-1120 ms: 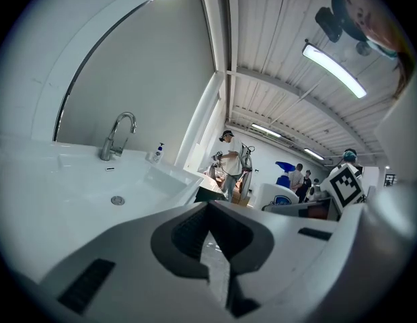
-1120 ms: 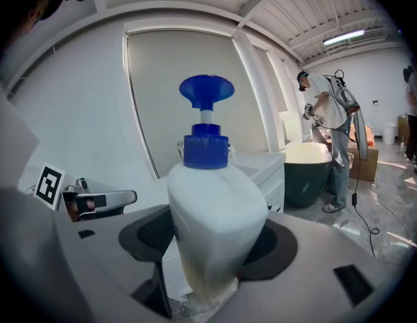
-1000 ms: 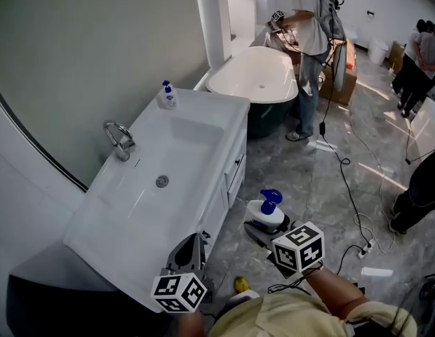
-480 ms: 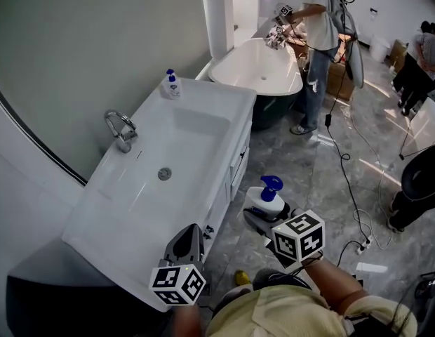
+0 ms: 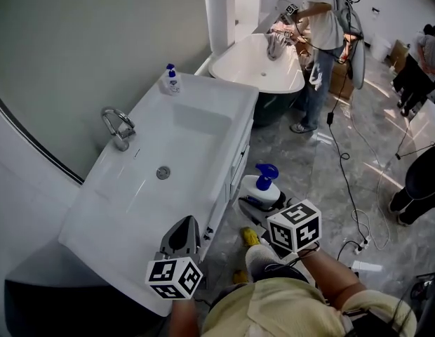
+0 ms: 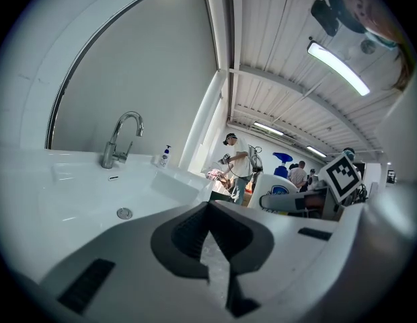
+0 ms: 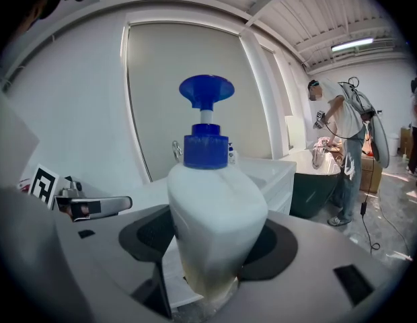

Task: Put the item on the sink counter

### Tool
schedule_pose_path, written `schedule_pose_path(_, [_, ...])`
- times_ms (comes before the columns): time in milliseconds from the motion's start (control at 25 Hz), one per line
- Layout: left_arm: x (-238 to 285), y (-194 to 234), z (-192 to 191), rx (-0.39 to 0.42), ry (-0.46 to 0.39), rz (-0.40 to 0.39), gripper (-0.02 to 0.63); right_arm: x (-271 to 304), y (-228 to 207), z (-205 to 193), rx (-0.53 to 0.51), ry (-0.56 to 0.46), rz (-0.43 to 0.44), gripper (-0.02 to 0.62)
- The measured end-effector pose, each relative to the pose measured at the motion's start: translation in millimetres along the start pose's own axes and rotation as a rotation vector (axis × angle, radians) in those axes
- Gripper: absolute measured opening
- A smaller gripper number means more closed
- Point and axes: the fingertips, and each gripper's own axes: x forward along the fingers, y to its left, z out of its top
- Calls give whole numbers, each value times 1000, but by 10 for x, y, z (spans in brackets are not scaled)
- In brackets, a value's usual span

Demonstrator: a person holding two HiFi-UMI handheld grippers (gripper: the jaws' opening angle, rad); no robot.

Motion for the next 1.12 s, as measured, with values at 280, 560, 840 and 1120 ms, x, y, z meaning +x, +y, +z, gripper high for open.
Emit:
schedule_pose_path(280, [340,130,151,6,-17,28,29,361,-248,210,5,-13,14,295])
schedule_pose_path(560, [791,265,311,-2,-16,56,29,738,-601,474,-3,-15,35,295])
schedule_pose_path(840, [1286,297,447,-19,-9,91,29,1044,-971,685,-11,18,73,295])
schedule_pose_path(1120, [1692,366,584,-27,-8,122,29,1367,-1242,837,-16,44,111,295])
